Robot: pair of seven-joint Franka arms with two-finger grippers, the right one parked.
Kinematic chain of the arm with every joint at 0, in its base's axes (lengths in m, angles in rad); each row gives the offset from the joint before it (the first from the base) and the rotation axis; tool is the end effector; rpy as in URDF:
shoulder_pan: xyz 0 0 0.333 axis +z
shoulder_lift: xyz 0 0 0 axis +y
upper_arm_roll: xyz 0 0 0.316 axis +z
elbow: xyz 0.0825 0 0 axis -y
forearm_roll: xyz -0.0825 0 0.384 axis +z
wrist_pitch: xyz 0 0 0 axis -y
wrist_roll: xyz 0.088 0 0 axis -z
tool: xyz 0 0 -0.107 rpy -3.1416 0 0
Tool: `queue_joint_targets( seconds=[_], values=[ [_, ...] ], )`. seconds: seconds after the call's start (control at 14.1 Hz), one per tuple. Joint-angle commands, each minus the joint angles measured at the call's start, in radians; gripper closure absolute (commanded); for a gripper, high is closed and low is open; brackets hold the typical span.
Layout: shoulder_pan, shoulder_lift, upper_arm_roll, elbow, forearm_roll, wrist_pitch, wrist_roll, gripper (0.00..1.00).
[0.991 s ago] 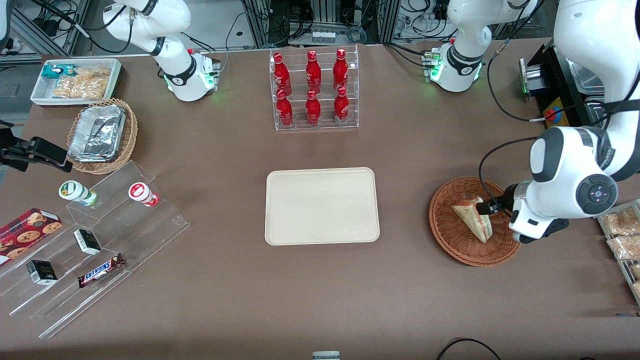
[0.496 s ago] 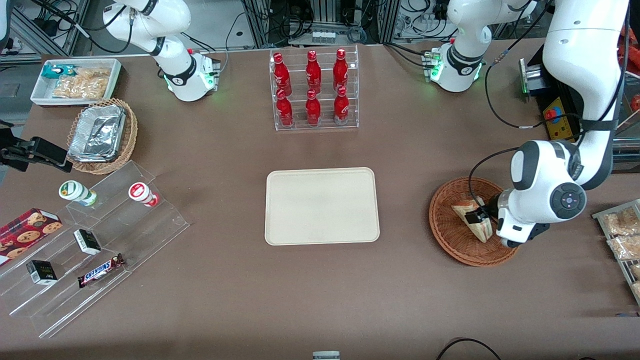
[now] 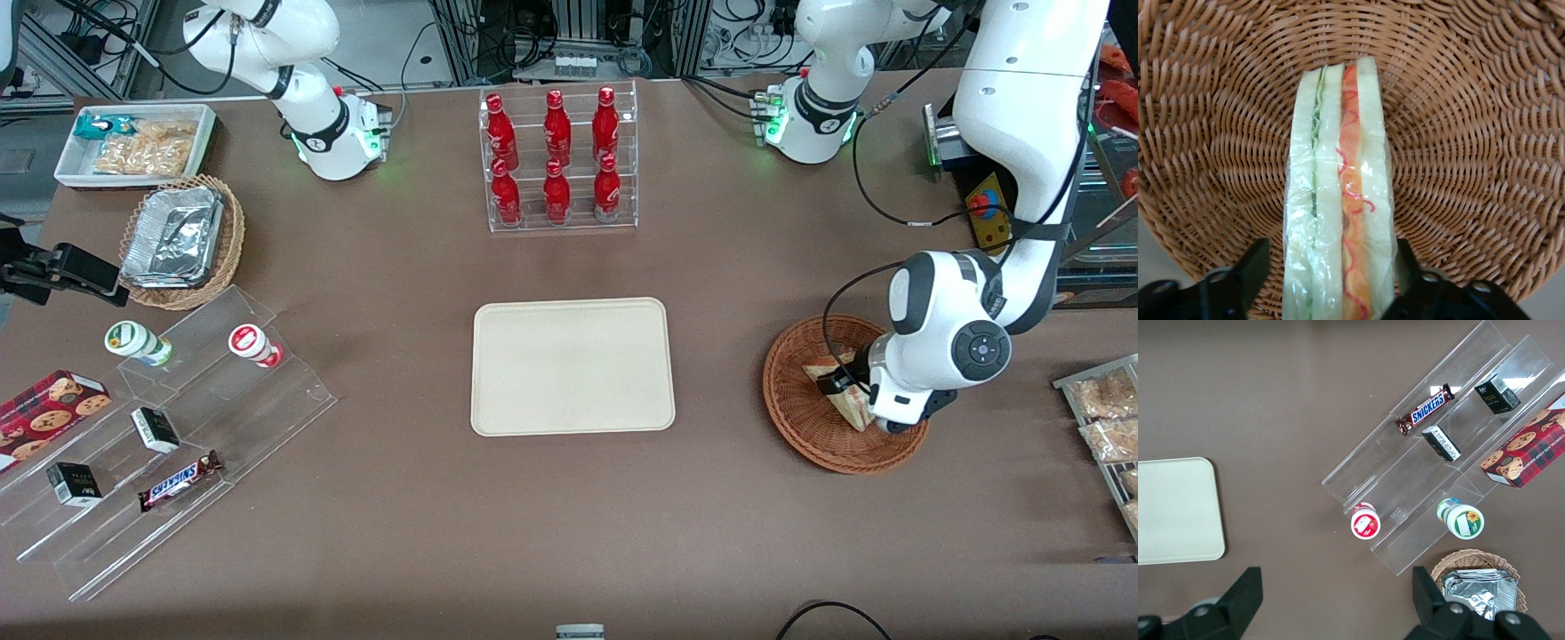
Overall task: Place sandwich from basket to tray
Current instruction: 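Lower the left gripper and close it on the wrapped sandwich, then lift the sandwich and carry it with the left gripper to the beige tray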
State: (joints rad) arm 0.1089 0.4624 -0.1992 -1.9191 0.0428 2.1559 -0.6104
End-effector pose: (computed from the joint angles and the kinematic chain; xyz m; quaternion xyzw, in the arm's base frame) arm 0.5999 -0.0486 0.2386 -0.9625 -0.2475 0.1109 0.0101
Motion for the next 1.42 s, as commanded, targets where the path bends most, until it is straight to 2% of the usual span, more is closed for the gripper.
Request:
queue_joint_targets(
  seconds=[0.0,0.42,0.57,0.85,0.99,1.2,1.35],
  values=[
    [-0.003,-0.028,-0.005,0.005,0.009,-0.002,-0.013,0.83],
    [-0.069,-0.062,-0.058,0.208,0.012,-0.241,0.011,0.83],
    [-0.151,-0.054,-0.065,0.253,0.012,-0.252,0.07,0.82],
    [-0.357,0.018,-0.065,0.311,0.0,-0.243,0.054,0.78],
    [-0.457,0.073,-0.063,0.342,-0.018,-0.205,-0.053,0.79],
    [-0.592,0.178,-0.06,0.426,-0.008,-0.156,-0.179,0.79],
    [-0.623,0.235,-0.06,0.475,-0.011,-0.156,-0.203,0.79]
  ],
)
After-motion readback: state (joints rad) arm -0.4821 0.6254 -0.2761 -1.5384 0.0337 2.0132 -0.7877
